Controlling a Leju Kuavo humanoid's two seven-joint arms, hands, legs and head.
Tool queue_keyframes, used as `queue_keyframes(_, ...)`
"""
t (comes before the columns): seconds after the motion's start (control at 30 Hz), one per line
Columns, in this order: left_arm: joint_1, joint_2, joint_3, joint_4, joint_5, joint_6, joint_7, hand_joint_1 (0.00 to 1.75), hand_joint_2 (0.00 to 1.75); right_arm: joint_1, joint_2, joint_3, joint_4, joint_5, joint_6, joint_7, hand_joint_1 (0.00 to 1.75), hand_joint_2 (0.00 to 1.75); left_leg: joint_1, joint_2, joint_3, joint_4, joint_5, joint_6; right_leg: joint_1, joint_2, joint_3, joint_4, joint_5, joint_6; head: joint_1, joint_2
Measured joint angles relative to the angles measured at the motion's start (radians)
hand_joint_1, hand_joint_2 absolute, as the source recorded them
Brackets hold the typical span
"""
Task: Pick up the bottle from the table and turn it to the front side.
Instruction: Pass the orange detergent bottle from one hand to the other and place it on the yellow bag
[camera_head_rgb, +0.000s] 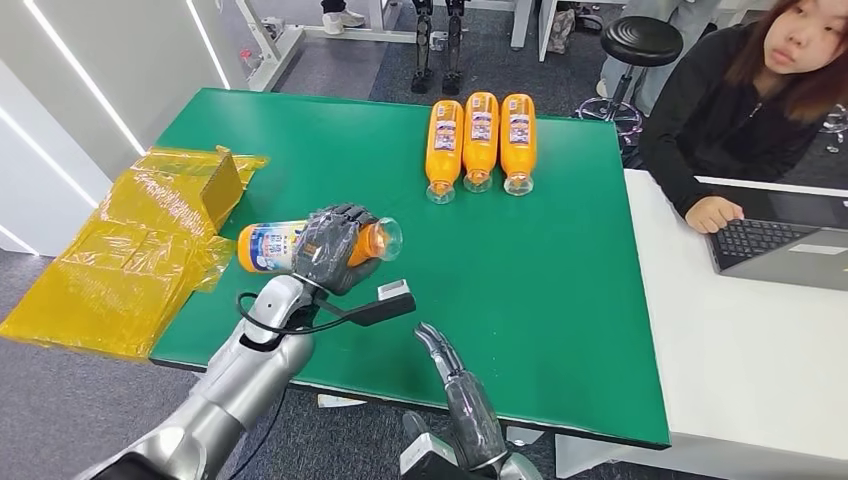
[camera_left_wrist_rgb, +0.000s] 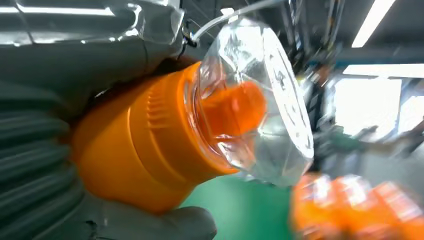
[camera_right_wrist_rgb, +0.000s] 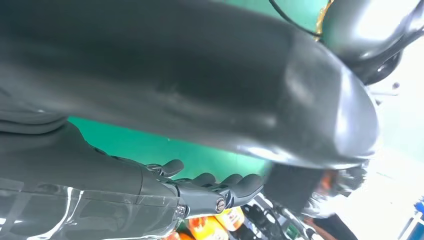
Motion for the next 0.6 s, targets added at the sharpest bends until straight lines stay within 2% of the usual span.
queue_keyframes(0.17,-0.114,0.009,-0.075,0.244,-0.184,-0.095,0.168,1.70,1.75,0.001,0.002,0.000,0.019,-0.027,0.010,-0.005,0.00,0.00,0.000,0.001,0.000,0.000,0.000,0.000,0.000,0.002,-0.001,0.000,0.000,-0.001,0.000,0.000)
queue_keyframes(0.33,-0.147,0.038,-0.115,0.376,-0.226,-0.199,0.253,1.54,1.75,0.004,0.002,0.000,0.028,-0.059,0.035,-0.003,0.00,0.00,0.000,0.003,0.000,0.000,0.000,-0.001,0.000,0.004,-0.002,0.001,0.000,-0.001,0.000,0.000)
queue_keyframes(0.43,-0.149,0.064,-0.126,0.424,-0.239,-0.238,0.287,0.80,1.75,0.006,0.002,0.000,0.034,-0.073,0.051,-0.003,0.00,0.00,0.001,0.003,0.000,0.000,0.000,-0.001,0.000,0.005,-0.003,0.001,0.000,-0.001,0.000,0.000)
queue_keyframes(0.47,-0.150,0.074,-0.129,0.435,-0.242,-0.245,0.296,0.45,1.75,0.007,0.002,0.000,0.036,-0.075,0.055,-0.003,0.00,0.00,0.001,0.004,-0.001,0.000,0.000,-0.001,0.000,0.005,-0.003,0.001,0.000,-0.001,0.000,0.000)
queue_keyframes(0.5,-0.151,0.085,-0.130,0.445,-0.243,-0.251,0.302,0.28,1.75,0.008,0.002,0.000,0.038,-0.076,0.059,-0.002,0.00,0.00,0.001,0.004,-0.001,0.000,0.000,-0.001,0.000,0.005,-0.003,0.001,0.000,-0.001,0.000,0.000)
queue_keyframes(0.57,-0.156,0.107,-0.133,0.461,-0.243,-0.254,0.312,0.08,1.75,0.011,0.000,0.000,0.043,-0.084,0.061,0.002,0.00,0.00,0.001,0.004,0.000,0.000,0.000,-0.001,0.001,0.005,-0.003,0.001,0.000,-0.001,0.000,0.000)
queue_keyframes(0.6,-0.158,0.116,-0.134,0.466,-0.241,-0.256,0.317,0.07,1.75,0.013,-0.001,-0.001,0.045,-0.089,0.061,0.005,0.00,0.00,0.001,0.004,0.000,-0.001,0.000,-0.001,0.001,0.005,-0.002,0.001,0.000,-0.001,0.000,0.000)
